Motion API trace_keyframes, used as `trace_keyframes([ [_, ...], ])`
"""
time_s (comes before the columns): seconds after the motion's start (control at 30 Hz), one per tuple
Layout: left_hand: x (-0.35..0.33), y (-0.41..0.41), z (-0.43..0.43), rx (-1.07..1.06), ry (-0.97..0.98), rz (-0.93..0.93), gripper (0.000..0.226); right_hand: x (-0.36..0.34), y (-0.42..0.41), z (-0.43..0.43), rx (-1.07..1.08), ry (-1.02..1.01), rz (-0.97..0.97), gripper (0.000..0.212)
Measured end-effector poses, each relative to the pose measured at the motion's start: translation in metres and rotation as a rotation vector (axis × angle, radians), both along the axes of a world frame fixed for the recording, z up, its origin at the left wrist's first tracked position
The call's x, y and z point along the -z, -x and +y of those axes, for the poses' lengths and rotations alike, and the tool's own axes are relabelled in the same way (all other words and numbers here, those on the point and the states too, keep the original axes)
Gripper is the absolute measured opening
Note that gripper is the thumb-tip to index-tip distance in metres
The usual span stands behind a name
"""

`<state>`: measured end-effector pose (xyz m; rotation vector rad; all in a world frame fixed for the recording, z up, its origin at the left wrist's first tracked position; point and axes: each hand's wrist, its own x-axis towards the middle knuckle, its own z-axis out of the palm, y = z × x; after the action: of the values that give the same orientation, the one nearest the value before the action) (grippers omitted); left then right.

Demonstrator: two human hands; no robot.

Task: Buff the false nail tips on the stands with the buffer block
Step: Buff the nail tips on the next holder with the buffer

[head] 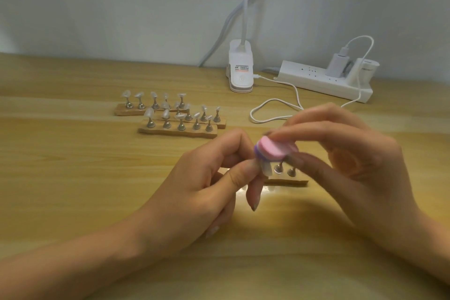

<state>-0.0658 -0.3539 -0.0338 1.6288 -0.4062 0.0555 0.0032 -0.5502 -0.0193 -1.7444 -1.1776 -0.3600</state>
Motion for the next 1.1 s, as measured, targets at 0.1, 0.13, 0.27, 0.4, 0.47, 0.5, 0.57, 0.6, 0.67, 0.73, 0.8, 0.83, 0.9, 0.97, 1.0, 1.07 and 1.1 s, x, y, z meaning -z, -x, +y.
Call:
trace_keyframes([
  [0.1, 0.001, -0.001, 0.000, -0.008, -0.005, -0.006, 0.014, 0.001, 0.002, 0.000, -0.044, 0.044, -0.046, 0.020],
  [0.13, 0.001, -0.001, 0.000, -0.012, 0.000, -0.004, 0.014, 0.001, 0.001, 0.000, -0.018, 0.039, -0.047, 0.021],
  [0.27, 0.002, 0.001, 0.001, 0.002, -0.012, -0.022, 0.015, 0.001, -0.006, -0.004, 0.033, 0.002, -0.025, 0.023],
  [0.4, 0.001, 0.003, 0.001, 0.039, -0.010, -0.034, 0.018, 0.000, -0.004, -0.008, 0.004, -0.007, -0.033, 0.024],
  [0.47, 0.000, 0.004, 0.001, 0.038, -0.016, -0.037, 0.018, 0.001, -0.003, -0.008, 0.005, -0.010, -0.040, 0.023],
  [0.5, 0.000, 0.004, 0.001, 0.038, -0.021, -0.043, 0.018, 0.001, -0.003, -0.008, 0.005, -0.010, -0.043, 0.023],
  [0.57, 0.000, 0.004, 0.000, 0.037, -0.020, -0.051, 0.018, 0.000, -0.003, -0.008, 0.012, -0.026, -0.030, 0.025],
  [0.6, 0.000, 0.004, 0.000, 0.037, -0.012, -0.048, 0.019, 0.000, -0.002, -0.008, 0.017, -0.039, -0.018, 0.025],
  [0.67, -0.001, 0.004, 0.000, 0.036, 0.004, -0.044, 0.020, -0.001, 0.001, -0.008, 0.013, -0.024, -0.036, 0.024],
  [0.73, -0.001, 0.004, 0.000, 0.034, 0.005, -0.045, 0.021, -0.001, 0.004, -0.007, -0.014, 0.034, -0.114, 0.022],
  [0.8, 0.000, 0.004, -0.001, 0.028, -0.002, -0.046, 0.021, -0.002, 0.003, -0.008, -0.007, 0.055, -0.149, 0.022],
  [0.83, 0.000, 0.004, -0.001, 0.026, -0.004, -0.045, 0.020, -0.003, 0.002, -0.008, 0.016, 0.048, -0.141, 0.022],
  [0.9, 0.000, 0.004, 0.000, 0.027, -0.010, -0.048, 0.019, -0.003, 0.003, -0.009, 0.037, 0.043, -0.120, 0.023],
  [0.97, -0.001, 0.004, 0.000, 0.030, -0.022, -0.058, 0.018, -0.002, 0.005, -0.009, -0.005, 0.073, -0.127, 0.021],
  [1.0, -0.001, 0.004, -0.001, 0.030, -0.022, -0.055, 0.019, -0.002, 0.004, -0.009, -0.012, 0.083, -0.134, 0.021],
  [1.07, 0.000, 0.003, 0.000, 0.030, -0.008, -0.039, 0.021, -0.003, 0.003, -0.009, 0.032, 0.072, -0.136, 0.022],
  [1.1, 0.000, 0.004, 0.000, 0.030, -0.006, -0.038, 0.021, -0.003, 0.003, -0.009, 0.046, 0.062, -0.128, 0.023],
])
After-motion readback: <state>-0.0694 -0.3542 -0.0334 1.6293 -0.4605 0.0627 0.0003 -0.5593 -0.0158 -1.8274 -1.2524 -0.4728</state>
